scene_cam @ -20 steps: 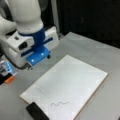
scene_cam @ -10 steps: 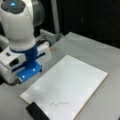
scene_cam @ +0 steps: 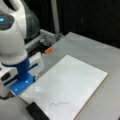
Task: Erasing curve lines
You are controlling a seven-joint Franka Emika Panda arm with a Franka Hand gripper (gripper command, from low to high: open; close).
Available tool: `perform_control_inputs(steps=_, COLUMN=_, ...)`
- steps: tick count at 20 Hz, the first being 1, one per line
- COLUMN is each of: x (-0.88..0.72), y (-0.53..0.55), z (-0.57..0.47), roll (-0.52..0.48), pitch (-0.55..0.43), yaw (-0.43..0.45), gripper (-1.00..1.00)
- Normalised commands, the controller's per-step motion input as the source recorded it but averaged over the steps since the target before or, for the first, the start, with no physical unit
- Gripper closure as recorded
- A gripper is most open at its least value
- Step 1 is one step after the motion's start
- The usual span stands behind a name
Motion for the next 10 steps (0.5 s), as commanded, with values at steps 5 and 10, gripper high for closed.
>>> perform_control_inputs(steps=5, x=0.29, y=-0.20, z=-0.06, roll=0.036, pitch=0.011, yaw=0.148, gripper=-1.00)
perform_control_inputs(steps=10, x=0.27, y=-0.24, z=-0.04, roll=0.076, pitch=0.023, yaw=0.134, gripper=-1.00)
